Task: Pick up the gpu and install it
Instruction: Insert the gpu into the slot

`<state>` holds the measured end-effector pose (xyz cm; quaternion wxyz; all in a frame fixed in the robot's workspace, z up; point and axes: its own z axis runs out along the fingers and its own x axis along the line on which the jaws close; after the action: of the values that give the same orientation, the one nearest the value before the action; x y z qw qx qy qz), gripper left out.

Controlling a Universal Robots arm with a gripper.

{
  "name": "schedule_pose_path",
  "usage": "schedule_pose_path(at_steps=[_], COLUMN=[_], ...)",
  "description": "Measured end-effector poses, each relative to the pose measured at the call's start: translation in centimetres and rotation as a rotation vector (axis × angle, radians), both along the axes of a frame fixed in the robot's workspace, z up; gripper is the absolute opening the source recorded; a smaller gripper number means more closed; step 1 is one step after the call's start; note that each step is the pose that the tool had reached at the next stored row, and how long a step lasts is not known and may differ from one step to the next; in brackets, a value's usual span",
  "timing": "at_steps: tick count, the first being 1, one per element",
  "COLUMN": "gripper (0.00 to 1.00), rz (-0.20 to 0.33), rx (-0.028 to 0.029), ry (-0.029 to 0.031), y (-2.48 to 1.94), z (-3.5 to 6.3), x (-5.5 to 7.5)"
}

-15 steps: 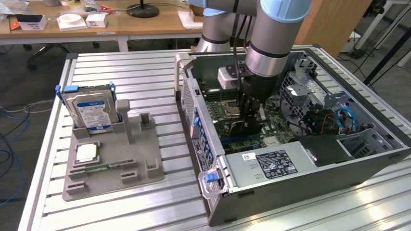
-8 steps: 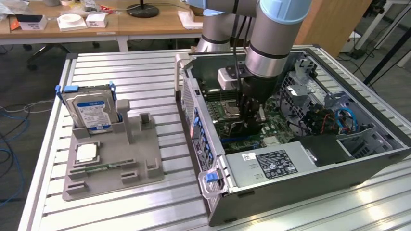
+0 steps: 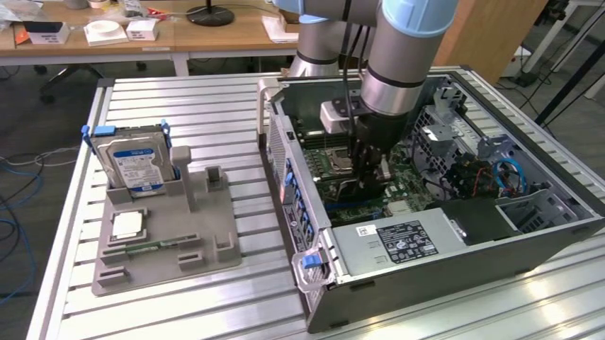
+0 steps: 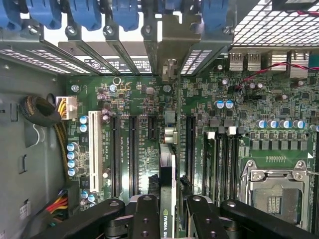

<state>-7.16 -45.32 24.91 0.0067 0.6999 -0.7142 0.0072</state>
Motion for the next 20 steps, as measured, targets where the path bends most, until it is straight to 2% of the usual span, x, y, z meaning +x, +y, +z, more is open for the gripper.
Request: schedule_pose_path(at_steps=[20], gripper=[0.26], rz=[0.000], rx=[-0.0001], ry=[-0.0001], y=[0.00], z=[-0.52], x=[-0.10])
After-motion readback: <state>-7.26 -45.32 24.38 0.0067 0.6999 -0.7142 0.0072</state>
